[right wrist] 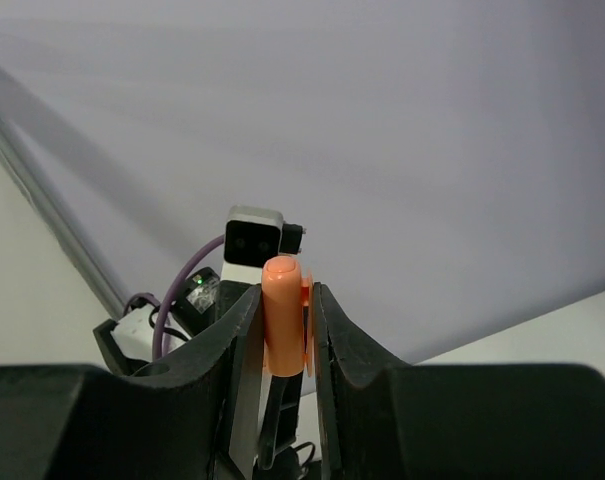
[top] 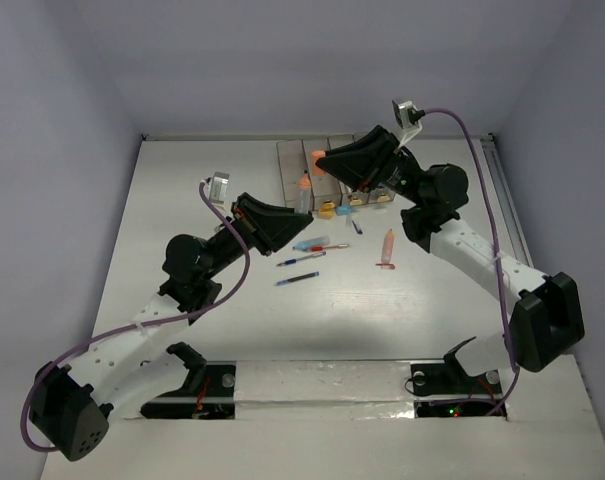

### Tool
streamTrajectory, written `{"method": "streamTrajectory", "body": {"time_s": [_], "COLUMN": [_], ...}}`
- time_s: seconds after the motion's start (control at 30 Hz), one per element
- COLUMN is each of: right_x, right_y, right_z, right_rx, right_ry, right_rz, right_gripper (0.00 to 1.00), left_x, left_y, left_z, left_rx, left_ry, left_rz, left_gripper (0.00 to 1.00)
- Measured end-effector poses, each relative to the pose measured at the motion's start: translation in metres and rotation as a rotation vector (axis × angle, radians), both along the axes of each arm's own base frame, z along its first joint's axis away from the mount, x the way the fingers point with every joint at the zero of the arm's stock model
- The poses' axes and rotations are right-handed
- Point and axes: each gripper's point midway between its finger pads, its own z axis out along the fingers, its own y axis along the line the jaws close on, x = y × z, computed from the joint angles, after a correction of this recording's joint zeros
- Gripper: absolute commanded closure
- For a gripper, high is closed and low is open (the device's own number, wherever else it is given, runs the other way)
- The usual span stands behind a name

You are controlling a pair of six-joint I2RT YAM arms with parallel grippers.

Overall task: Sort the stationery into containers
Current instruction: Close the pen cap on the pen.

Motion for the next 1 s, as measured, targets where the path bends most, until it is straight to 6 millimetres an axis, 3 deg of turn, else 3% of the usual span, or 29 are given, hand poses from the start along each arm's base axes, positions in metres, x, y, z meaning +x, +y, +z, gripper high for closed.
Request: {"method": "streamTrajectory", "body": {"time_s": [0.43, 1.0], "right_x": [-0.007, -0.010], "right_y": [0.005, 0.017], "right_z": [0.014, 0.016], "right_rx": [0.041, 0.056], "right_ry": [-0.025, -0.017], "right_rz": [0.035, 0.056], "right_gripper": [0.98, 0.99], "left_x": [-0.003, -0.008], "left_y": [0.000, 0.000], "left_z": [0.002, 0.010], "left_rx": [-0.009, -0.036], "left_ry": [-0.002, -0.018], "left_rz": [-0.014, -0.038], "left_gripper": [1.00, 1.00]}}
